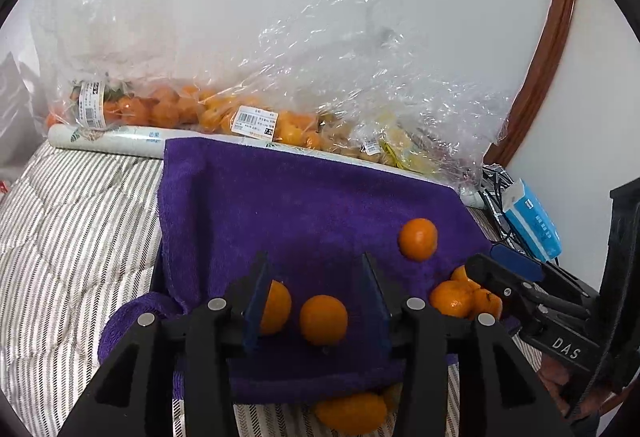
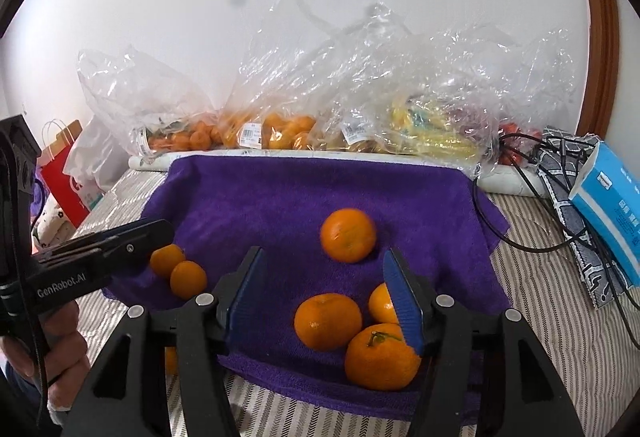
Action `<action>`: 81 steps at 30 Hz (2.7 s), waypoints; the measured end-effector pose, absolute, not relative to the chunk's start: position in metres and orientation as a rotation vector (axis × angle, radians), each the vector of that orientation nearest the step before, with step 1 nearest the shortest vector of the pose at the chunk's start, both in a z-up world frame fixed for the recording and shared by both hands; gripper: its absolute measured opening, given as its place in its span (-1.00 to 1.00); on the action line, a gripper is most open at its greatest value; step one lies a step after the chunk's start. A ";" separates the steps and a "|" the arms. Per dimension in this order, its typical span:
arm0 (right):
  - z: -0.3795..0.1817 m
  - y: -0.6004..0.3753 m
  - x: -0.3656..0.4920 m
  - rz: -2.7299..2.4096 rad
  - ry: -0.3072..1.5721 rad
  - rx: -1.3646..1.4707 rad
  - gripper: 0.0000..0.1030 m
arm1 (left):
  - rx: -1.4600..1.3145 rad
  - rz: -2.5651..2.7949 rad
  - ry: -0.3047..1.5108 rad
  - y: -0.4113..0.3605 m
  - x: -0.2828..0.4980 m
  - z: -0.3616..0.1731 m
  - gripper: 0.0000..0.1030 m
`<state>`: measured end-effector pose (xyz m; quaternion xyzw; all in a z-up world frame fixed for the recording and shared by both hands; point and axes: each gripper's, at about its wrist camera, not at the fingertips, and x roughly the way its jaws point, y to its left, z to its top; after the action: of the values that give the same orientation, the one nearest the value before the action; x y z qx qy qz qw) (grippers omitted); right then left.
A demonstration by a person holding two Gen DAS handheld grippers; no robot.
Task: Organize fruits
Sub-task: 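Open the left gripper on the towel while the right gripper releases its orange, then withdraw both open grippers from the towel toward the remaining fruit, then grasp the red strawberry on the bedspread with the right gripper, then grasp an oval orange fruit with the left gripper while the right gripper holds the strawberry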
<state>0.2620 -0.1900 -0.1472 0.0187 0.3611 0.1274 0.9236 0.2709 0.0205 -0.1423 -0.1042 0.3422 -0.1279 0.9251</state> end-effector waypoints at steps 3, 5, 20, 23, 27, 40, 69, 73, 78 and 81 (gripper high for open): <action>-0.141 -0.189 0.256 0.260 0.741 0.040 0.17 | -0.201 -0.246 0.671 0.019 0.264 -0.139 -0.17; -0.135 -0.188 0.247 0.246 0.737 0.040 0.17 | -0.191 -0.238 0.649 0.018 0.258 -0.136 -0.17; -0.117 -0.196 0.168 0.153 0.739 0.073 0.17 | -0.155 -0.138 0.631 0.042 0.183 -0.149 -0.17; -0.132 -0.195 0.160 0.159 0.808 0.081 0.10 | -0.146 -0.103 0.641 0.047 0.170 -0.154 -0.17; -0.145 -0.194 0.152 0.171 0.855 0.104 0.02 | -0.148 -0.105 0.656 0.051 0.163 -0.156 -0.17; -0.167 -0.168 0.151 0.242 0.908 0.094 -0.13 | -0.270 -0.119 0.734 0.070 0.169 -0.168 -0.17; -0.179 -0.173 0.169 0.213 0.892 0.032 -0.54 | -0.211 -0.139 0.786 0.056 0.176 -0.178 -0.17; -0.177 -0.200 0.168 0.161 0.867 0.018 -0.54 | -0.216 -0.245 0.823 0.047 0.179 -0.182 -0.17; -0.180 -0.224 0.167 0.141 0.836 0.007 -0.54 | -0.228 -0.328 0.824 0.034 0.183 -0.178 -0.17; -0.181 -0.232 0.166 0.140 0.832 0.013 -0.54 | -0.320 -0.345 0.872 0.030 0.196 -0.182 -0.17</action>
<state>0.1664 -0.2315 -0.1808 0.0063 0.4036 0.0682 0.9124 0.1957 0.0301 -0.1822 -0.1534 0.4184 -0.1654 0.8798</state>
